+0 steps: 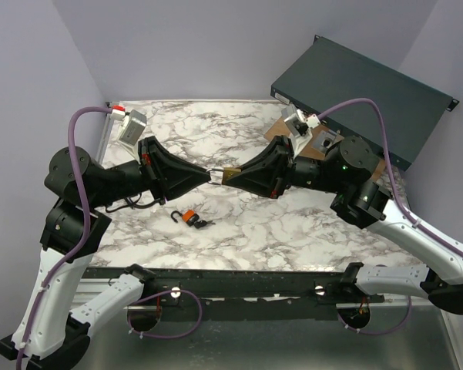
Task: Lock with the key
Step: Lock the lock.
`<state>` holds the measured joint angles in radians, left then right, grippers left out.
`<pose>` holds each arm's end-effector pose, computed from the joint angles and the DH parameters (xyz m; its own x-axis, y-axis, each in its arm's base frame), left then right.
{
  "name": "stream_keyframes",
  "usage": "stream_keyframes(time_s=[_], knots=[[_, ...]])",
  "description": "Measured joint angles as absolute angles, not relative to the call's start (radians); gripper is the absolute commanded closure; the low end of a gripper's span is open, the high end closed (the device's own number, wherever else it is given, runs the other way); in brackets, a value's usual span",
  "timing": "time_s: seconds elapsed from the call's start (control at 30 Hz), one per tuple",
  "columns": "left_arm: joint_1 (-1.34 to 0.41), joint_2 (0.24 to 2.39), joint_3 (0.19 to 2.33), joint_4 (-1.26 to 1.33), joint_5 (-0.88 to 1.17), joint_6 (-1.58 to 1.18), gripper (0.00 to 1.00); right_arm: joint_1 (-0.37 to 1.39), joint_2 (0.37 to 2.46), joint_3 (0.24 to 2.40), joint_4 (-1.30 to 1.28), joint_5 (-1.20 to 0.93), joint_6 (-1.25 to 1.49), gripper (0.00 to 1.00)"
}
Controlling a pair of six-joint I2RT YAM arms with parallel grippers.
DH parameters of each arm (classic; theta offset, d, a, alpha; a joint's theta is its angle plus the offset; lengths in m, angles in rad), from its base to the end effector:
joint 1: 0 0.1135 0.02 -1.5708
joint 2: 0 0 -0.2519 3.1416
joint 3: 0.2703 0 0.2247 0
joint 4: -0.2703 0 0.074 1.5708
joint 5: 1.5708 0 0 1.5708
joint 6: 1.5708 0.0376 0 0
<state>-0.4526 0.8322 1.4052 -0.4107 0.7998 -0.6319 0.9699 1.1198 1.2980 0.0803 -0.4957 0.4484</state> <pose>0.0770 -0.0674 0.4838 -0.4387 -0.2444 -0.8648 0.8454 0.2142 -0.4894 0.1075 0.1884 0.4650 -0.2970 0.2412 -0.9239 -0.9508 0.0150 0.3096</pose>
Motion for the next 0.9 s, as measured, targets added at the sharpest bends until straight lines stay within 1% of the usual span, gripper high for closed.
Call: stream_keyframes(time_s=[0.2, 0.9], knots=[[-0.453, 0.832, 1.404, -0.411, 0.8, -0.628, 1.0, 0.97, 1.12, 1.298, 0.081, -0.519, 0.464, 0.99], [-0.451, 0.807, 1.378, -0.408, 0.783, -0.606, 1.0, 0.967, 1.157, 1.306, 0.099, -0.545, 0.534, 0.99]])
